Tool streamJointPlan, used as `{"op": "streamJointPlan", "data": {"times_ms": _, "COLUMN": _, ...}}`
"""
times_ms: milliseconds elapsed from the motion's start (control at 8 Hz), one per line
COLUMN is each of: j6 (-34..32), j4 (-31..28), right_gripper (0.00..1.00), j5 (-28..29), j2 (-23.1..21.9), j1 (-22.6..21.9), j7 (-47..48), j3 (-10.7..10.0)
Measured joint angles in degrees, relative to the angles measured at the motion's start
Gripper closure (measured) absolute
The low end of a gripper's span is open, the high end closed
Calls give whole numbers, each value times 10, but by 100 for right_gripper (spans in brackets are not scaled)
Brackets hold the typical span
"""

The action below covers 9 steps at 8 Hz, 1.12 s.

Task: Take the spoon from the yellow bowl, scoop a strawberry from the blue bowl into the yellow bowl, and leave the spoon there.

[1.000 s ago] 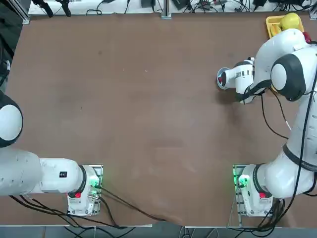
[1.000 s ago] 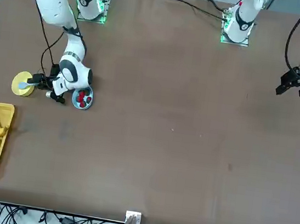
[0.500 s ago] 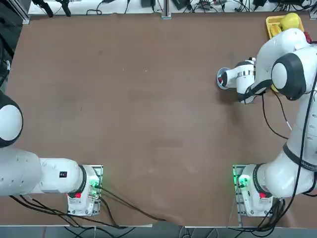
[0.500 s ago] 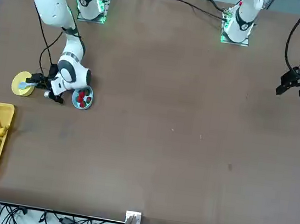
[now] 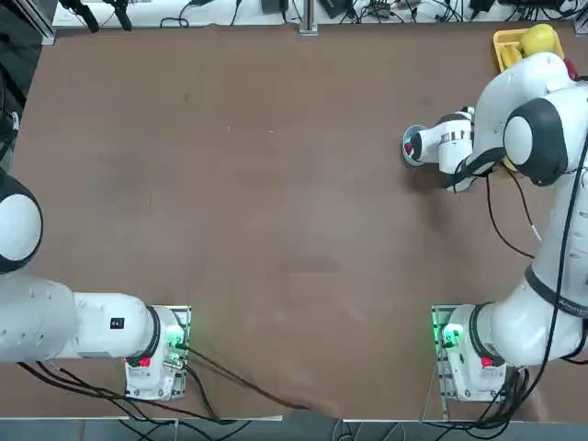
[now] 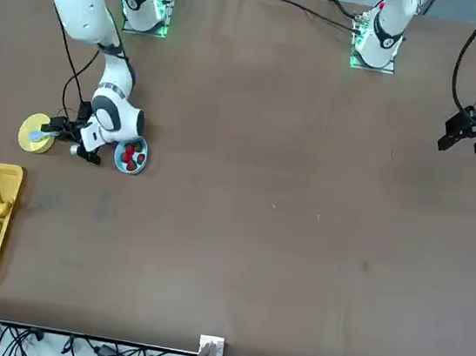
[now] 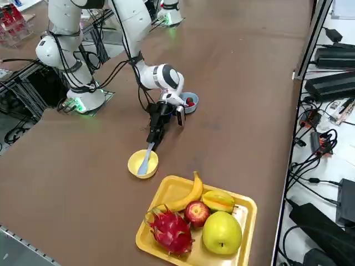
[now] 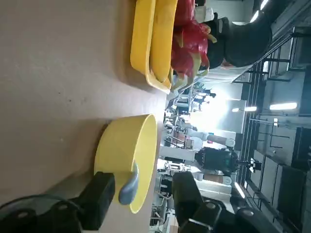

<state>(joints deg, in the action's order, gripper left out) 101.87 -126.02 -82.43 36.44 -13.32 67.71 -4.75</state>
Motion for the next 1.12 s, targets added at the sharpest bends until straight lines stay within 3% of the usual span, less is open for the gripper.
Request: {"op": "streamJointPlan", "data": {"times_ms": 1125, "j6": 0, "j4": 2, "right_gripper": 35, "j5": 0, "j2": 1, "j1": 3, "j7": 2, "j3": 0}}
